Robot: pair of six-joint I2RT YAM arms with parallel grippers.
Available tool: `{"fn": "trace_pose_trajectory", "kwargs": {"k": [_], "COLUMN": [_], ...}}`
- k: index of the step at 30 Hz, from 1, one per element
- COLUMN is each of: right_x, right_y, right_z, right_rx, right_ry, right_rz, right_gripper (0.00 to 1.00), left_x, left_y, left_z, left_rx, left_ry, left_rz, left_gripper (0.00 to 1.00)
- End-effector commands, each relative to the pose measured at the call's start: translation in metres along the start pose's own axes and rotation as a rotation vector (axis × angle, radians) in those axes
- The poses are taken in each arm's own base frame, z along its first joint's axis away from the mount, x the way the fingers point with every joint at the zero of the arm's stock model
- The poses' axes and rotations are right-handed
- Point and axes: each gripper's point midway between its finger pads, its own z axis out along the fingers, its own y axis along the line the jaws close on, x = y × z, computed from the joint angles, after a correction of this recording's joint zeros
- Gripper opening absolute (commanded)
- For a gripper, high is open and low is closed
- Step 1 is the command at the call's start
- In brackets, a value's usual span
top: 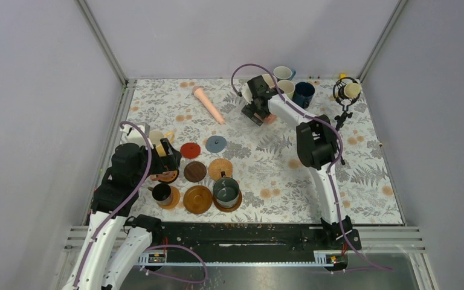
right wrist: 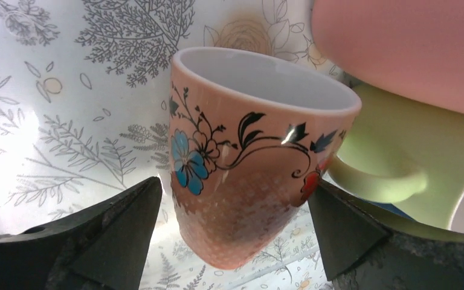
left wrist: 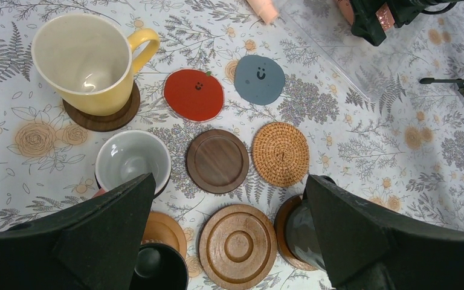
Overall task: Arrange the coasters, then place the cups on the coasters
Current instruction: Pick up the cup from the tray.
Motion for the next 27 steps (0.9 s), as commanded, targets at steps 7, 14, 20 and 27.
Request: {"fn": "trace_pose_trajectory", "kwargs": {"k": [7,14,20,27], "right_x": [-0.01,-0.023,-0.033,-0.062], "right_y": [-0.012,-0.007,-0.007,0.004], "right_z": [-0.012,-0.04,-0.073,-0.125], "right_rx": [0.014,-0.031,-0.046,-0.13], "right_ry": [-0.033,-0.164,-0.276,-0.514], "right_rz": [-0.031,-0.02,-0.005,0.036], "right_gripper": [0.81,0.65,0.62,0.59], "left_x": [-0.011,-0.015,-0.026,-0.052], "left_y": [-0.005,-0.007,-0.021,-0.045], "left_z": [0.002,0.0,-0.005,-0.018], "left_rx": [0.017,0.017,0.067,0.141], "left_ry": [-0.029,-0.041,-0.053,-0.049], "left_rz": [0.009,-0.01,-0.073,-0.098], "left_gripper": [0.99,0.99,0.98,0.93]}}
